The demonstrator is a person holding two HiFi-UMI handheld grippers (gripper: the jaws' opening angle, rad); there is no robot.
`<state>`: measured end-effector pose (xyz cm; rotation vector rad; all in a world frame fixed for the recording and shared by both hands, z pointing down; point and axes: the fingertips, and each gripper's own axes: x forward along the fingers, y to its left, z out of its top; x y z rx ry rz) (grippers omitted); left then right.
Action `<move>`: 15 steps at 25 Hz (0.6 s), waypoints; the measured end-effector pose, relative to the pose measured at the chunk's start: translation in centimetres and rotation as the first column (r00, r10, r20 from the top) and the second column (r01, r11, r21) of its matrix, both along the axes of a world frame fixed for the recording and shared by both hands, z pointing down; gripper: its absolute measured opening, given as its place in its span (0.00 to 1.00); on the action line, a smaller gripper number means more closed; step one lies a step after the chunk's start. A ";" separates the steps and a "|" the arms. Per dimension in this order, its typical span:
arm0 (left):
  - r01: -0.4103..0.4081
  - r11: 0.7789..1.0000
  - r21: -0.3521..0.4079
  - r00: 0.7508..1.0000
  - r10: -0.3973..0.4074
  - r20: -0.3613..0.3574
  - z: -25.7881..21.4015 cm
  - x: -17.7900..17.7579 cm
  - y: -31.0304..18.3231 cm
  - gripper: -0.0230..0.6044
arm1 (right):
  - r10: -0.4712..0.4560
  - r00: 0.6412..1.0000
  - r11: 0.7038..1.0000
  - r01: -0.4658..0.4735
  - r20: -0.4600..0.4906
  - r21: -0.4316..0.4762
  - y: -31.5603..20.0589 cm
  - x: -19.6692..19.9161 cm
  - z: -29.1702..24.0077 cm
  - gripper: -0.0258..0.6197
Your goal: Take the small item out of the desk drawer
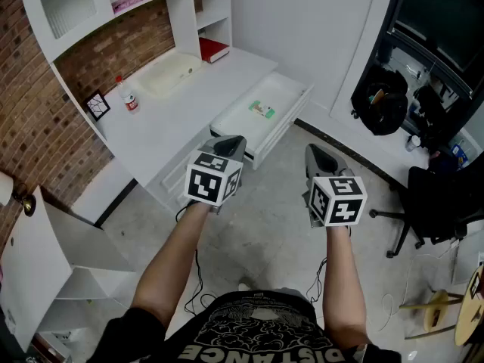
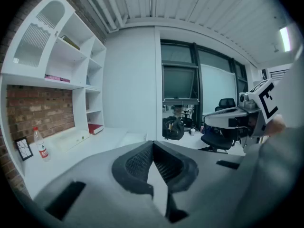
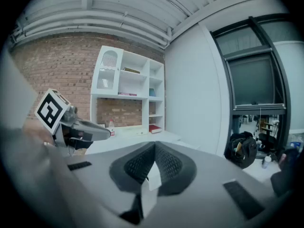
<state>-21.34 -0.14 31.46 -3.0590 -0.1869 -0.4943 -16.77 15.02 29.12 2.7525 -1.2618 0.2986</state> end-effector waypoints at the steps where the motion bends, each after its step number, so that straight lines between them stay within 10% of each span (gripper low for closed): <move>1: 0.000 1.000 0.004 1.000 0.000 -0.004 -0.1 0.1 0.0 0.05 | 0.000 1.000 1.000 0.000 0.000 0.000 0.0 0.0 0.0 0.05; 15: 0.014 0.999 0.045 0.999 -0.012 -0.032 -0.2 3.0 0.1 0.05 | -0.015 1.000 1.000 0.015 0.003 0.003 0.4 2.3 0.5 0.15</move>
